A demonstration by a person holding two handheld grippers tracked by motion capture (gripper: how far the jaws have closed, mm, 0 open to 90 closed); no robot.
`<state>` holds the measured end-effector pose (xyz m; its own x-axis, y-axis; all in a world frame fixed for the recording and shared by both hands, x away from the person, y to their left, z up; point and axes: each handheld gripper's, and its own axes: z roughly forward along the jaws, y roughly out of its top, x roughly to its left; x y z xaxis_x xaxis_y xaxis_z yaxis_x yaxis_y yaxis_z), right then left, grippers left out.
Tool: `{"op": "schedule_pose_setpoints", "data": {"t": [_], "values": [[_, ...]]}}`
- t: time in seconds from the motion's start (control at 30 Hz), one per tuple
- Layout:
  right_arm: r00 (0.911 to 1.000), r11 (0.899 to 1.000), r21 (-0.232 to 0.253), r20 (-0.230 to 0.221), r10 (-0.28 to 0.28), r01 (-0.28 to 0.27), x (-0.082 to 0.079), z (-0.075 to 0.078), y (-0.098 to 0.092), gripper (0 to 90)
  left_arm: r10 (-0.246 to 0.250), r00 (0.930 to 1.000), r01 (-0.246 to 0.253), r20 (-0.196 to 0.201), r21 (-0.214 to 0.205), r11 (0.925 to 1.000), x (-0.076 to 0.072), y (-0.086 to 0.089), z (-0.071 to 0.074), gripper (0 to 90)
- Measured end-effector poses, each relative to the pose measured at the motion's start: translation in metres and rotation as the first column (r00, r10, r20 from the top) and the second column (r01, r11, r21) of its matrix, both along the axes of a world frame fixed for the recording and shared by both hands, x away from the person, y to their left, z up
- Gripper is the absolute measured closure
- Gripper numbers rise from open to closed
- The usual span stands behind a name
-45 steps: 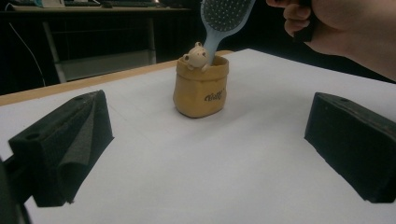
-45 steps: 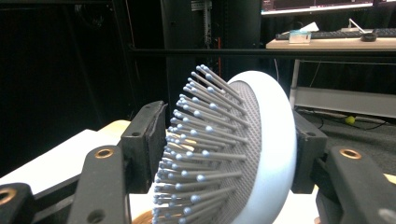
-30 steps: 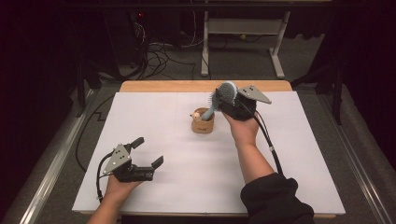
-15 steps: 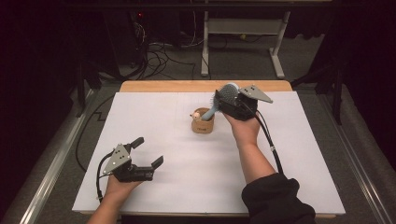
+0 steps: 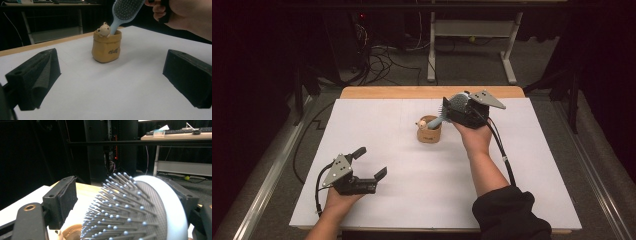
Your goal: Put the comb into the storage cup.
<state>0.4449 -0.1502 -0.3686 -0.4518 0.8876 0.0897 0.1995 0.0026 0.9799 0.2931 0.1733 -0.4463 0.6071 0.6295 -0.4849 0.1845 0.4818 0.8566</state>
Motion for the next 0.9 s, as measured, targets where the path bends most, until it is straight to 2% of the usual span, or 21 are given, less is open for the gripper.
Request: {"op": "schedule_pose_setpoints", "data": {"t": [0.43, 0.7, 0.9], "values": [[0.9998, 1.000, -0.020, -0.008, 0.019, -0.019, -0.0007, 0.0009, -0.0020, 14.3, 0.000, 1.0000, 0.000, 0.000, 0.000, 1.0000, 0.0001, -0.0001, 0.0000, 2.1], [0.9990, 0.999, -0.019, -0.032, 0.030, -0.031, 0.0001, 0.0010, -0.0053, 6.0, 0.001, 1.0000, -0.001, 0.002, 0.001, 1.0000, 0.0000, -0.0002, 0.0002, 2.0], [0.9989, 0.999, -0.022, -0.034, 0.034, -0.035, -0.0004, 0.0017, -0.0064, 4.3, 0.001, 1.0000, -0.001, 0.003, 0.000, 1.0000, 0.0000, -0.0003, 0.0003, 2.1]]}}
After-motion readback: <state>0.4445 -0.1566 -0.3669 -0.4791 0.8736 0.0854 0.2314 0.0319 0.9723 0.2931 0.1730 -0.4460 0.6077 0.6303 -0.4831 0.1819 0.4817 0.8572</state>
